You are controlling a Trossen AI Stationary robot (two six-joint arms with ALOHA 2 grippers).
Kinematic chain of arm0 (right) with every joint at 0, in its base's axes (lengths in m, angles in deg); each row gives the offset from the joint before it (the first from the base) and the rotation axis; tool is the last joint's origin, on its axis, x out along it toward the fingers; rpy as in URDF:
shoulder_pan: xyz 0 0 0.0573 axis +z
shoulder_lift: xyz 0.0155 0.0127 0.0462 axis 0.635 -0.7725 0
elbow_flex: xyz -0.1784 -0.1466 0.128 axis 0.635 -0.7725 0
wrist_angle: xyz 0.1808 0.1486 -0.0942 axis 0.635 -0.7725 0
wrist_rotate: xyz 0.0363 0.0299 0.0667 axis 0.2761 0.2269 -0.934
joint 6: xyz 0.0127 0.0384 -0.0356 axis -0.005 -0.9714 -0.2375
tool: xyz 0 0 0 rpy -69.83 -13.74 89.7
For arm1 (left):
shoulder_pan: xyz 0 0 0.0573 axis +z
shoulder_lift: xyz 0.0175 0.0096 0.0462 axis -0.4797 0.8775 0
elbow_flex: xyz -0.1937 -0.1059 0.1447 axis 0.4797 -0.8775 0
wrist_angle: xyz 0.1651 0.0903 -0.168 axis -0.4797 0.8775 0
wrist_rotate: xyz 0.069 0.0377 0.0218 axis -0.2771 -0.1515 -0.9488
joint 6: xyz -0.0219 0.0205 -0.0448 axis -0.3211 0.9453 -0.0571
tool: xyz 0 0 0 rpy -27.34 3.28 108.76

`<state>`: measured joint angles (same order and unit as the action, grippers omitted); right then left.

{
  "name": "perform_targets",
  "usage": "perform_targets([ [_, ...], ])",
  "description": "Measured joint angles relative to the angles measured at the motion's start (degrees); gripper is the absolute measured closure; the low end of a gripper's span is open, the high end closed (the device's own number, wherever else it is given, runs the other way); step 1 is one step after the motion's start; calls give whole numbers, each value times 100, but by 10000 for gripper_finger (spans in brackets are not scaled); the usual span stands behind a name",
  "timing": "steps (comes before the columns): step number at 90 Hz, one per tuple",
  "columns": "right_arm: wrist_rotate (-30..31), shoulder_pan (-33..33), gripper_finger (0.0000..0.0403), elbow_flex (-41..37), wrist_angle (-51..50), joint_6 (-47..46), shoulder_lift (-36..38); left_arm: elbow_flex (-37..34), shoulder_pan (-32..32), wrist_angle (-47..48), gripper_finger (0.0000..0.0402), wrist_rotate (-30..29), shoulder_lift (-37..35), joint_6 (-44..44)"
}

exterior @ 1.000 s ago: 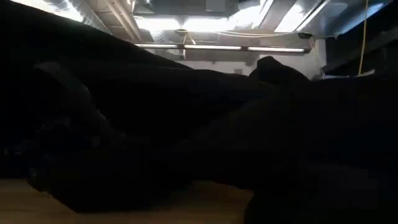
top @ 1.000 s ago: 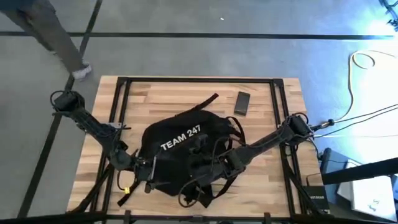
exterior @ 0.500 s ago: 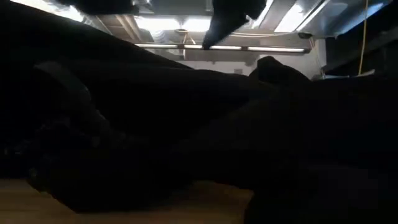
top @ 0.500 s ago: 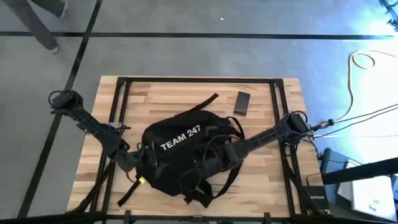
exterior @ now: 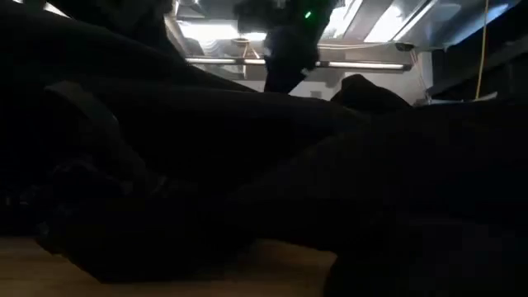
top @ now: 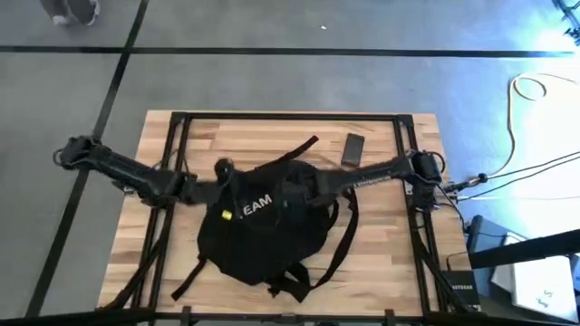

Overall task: Unpack backpack
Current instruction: Adjust the black bag

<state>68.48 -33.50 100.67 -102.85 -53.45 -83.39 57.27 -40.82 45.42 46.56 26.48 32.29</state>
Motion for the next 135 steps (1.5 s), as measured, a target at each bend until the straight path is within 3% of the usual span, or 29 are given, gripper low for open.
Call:
perform_targets([
  [13, -1038, -740, 134, 0, 673, 182, 0, 0, 1127, 862, 46, 1143, -329, -156],
  [24, -2317, -1234, 140, 2, 1159, 160, -38, -50, 1855, 1036, 50, 2879, -321, -187],
  [32, -2690, -1448, 141, 0, 1201, 160, -117, -279, 2121, 877, 50, 3736, -234, -152],
  [47, -2724, -1679, 141, 2, 1119, 245, -327, -791, 2508, 744, 51, 3600, -16, -167],
  [73, -2705, -1805, 149, 2, 1202, 582, -1112, -1611, 2677, -675, 51, 3954, 65, -583],
  [84, -2689, -1793, 202, 17, 1247, 672, -1210, -1709, 2593, -819, 51, 4174, 65, -596],
  [100, -2840, -1802, 361, 10, 1209, 878, -1210, -1714, 2397, -1189, 51, 4270, 65, -746],
  [104, -2866, -1818, 384, 7, 1171, 937, -1207, -1714, 2358, -1381, 51, 4276, 65, -747],
  [119, -2821, -1827, 394, 7, 1166, 911, -1194, -1711, 2327, -1865, 51, 4317, -116, -635],
  [135, -2581, -1830, 399, 31, 1114, 1030, -830, -1656, 2453, -1761, 51, 4107, -738, -367],
])
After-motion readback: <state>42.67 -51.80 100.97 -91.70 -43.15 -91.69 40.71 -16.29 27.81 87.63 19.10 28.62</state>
